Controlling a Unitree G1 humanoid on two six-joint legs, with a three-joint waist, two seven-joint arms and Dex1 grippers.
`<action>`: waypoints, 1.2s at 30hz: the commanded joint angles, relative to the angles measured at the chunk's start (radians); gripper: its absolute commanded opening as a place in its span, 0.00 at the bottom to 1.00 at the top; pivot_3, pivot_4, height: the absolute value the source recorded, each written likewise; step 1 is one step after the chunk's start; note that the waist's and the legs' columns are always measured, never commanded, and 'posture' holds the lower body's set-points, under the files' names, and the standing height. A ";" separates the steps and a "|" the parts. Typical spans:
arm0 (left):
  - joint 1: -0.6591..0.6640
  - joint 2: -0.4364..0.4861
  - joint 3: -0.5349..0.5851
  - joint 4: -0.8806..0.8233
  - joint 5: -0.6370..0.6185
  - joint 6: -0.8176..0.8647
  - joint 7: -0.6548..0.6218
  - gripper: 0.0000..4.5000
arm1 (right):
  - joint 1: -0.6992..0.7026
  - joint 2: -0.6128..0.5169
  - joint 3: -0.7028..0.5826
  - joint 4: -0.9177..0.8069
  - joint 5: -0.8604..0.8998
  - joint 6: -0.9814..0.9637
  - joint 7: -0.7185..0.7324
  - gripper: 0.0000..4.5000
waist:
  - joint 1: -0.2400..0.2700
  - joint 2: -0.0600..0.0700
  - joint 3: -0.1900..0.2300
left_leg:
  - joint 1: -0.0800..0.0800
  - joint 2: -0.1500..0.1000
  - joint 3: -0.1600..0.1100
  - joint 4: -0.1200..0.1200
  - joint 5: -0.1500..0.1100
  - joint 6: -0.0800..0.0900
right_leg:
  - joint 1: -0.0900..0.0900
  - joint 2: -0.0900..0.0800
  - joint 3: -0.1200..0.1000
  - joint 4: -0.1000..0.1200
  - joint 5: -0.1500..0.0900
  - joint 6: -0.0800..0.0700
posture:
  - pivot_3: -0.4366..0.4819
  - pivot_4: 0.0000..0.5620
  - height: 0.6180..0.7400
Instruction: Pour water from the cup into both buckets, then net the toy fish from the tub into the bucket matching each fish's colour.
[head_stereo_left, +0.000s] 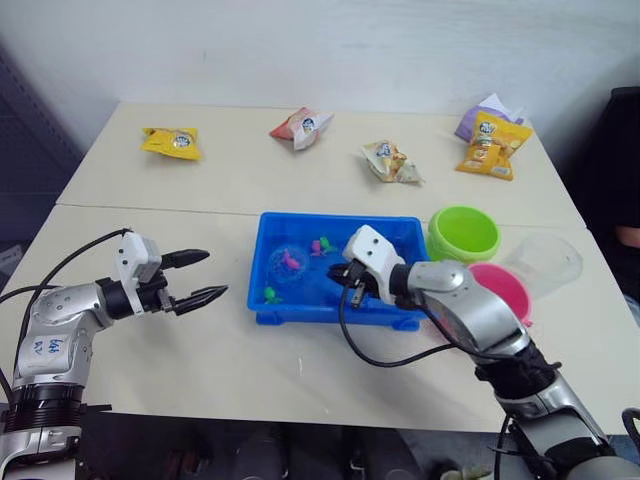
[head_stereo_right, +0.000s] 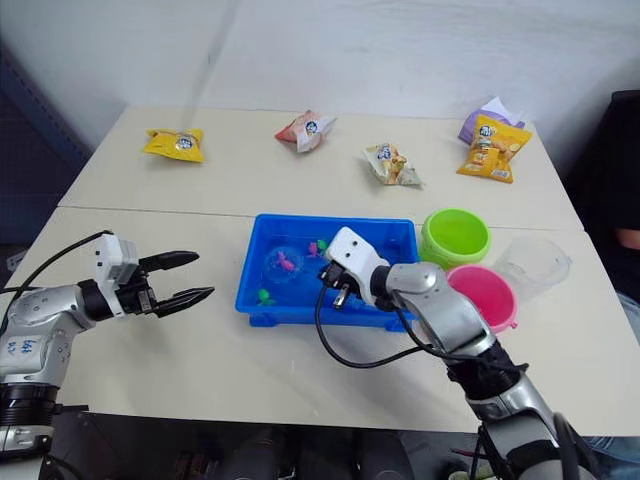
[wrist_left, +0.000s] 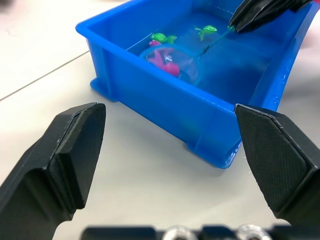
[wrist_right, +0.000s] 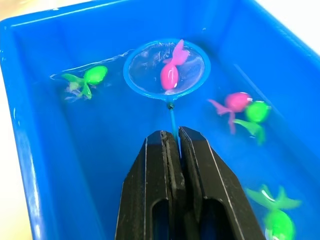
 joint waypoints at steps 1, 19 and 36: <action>-0.005 0.003 0.016 -0.015 -0.009 -0.026 -0.019 0.98 | 0.031 -0.040 -0.061 -0.108 0.019 -0.042 0.031 0.00 | 0.000 0.000 0.000 | 0.000 0.000 0.000 0.000 0.000 0.000 | 0.000 0.000 0.000 0.000 0.000 0.000 | 0.48 0.27 0.98; -0.255 -0.118 -0.194 -0.048 0.002 0.019 -0.116 0.98 | 0.482 -0.185 -0.658 -0.568 0.338 0.066 0.027 0.00 | 0.005 -0.001 -0.001 | 0.000 0.000 0.000 0.001 0.000 0.001 | 0.002 0.002 0.001 0.000 0.000 0.000 | 0.48 0.27 0.98; -0.442 -0.291 -0.305 0.052 0.026 0.005 -0.201 0.98 | 1.143 -0.046 -1.246 -0.503 0.293 -0.327 0.154 0.00 | 0.029 -0.001 -0.001 | 0.004 0.000 0.002 0.005 0.001 0.001 | 0.004 0.005 0.004 0.000 0.000 0.001 | 0.48 0.27 0.98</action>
